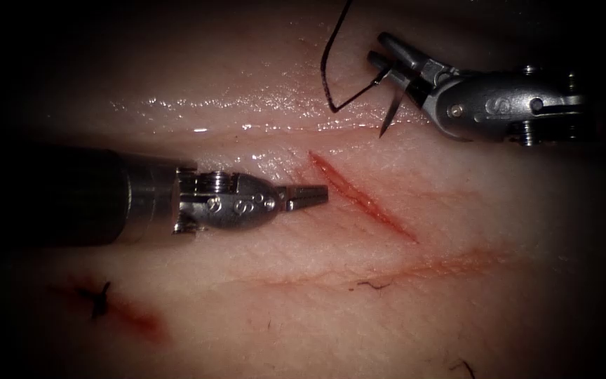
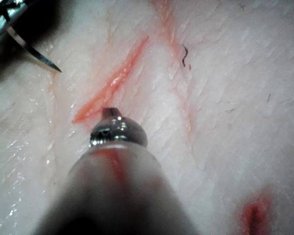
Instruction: Wound Closure
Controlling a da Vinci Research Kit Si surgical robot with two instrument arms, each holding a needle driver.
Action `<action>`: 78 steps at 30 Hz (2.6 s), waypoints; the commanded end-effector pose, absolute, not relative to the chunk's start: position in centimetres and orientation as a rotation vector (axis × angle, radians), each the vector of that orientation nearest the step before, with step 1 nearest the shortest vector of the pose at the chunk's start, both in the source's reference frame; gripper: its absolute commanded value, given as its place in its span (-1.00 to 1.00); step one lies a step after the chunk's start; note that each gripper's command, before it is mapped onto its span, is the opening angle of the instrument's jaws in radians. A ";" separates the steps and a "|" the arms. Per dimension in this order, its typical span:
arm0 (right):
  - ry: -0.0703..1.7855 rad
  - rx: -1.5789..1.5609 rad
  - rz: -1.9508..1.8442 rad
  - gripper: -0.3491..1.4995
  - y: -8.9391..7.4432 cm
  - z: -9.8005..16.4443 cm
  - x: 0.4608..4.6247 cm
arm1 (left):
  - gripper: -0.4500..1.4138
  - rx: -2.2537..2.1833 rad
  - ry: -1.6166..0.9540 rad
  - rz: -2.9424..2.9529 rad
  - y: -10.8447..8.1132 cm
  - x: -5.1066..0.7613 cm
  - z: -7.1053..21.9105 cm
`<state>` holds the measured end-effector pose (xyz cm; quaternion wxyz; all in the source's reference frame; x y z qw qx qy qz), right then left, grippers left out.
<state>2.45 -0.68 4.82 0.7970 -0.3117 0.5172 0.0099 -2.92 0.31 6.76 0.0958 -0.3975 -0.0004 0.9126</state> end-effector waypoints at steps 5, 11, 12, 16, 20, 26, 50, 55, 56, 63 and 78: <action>1.106 -0.685 0.006 -1.00 -0.7 4.9 2.56 | -0.69 -1.181 -0.007 2.703 0.3 -2.96 6.8; 1.106 -0.672 -0.006 -1.00 -0.8 5.0 2.59 | -0.69 -1.183 -0.018 2.699 0.3 -2.94 6.7; 1.109 -0.669 -0.002 -1.00 -0.8 5.0 2.60 | -0.69 -1.183 -0.019 2.699 0.3 -2.94 6.7; 1.105 -0.653 -0.010 -1.00 -0.9 5.0 2.63 | -0.69 -1.185 -0.022 2.700 0.3 -2.91 6.7; 1.106 -0.636 0.001 -1.00 -0.9 5.1 2.64 | -0.69 -1.188 -0.026 2.700 0.3 -2.88 6.7; 1.096 -0.621 -0.007 -1.00 -1.2 5.1 2.69 | -0.69 -1.192 -0.035 2.700 0.4 -2.82 6.7; 1.069 -0.598 -0.043 -1.00 -1.8 5.4 2.81 | -0.78 -1.166 -0.039 2.687 0.5 -2.52 6.5; 1.063 -0.583 -0.019 -1.00 -1.9 5.4 2.75 | -0.80 -1.153 -0.034 2.684 0.5 -2.53 6.5; 1.067 -0.578 -0.010 -1.00 -1.9 5.5 2.75 | -0.80 -1.152 -0.034 2.684 0.5 -2.53 6.5; 1.047 -0.537 -0.010 -1.00 -2.1 5.6 2.77 | -0.82 -1.144 -0.031 2.683 0.5 -2.52 6.5; 1.052 -0.489 -0.010 -1.00 -2.2 5.6 2.80 | -0.86 -1.137 -0.028 2.681 0.5 -2.53 6.5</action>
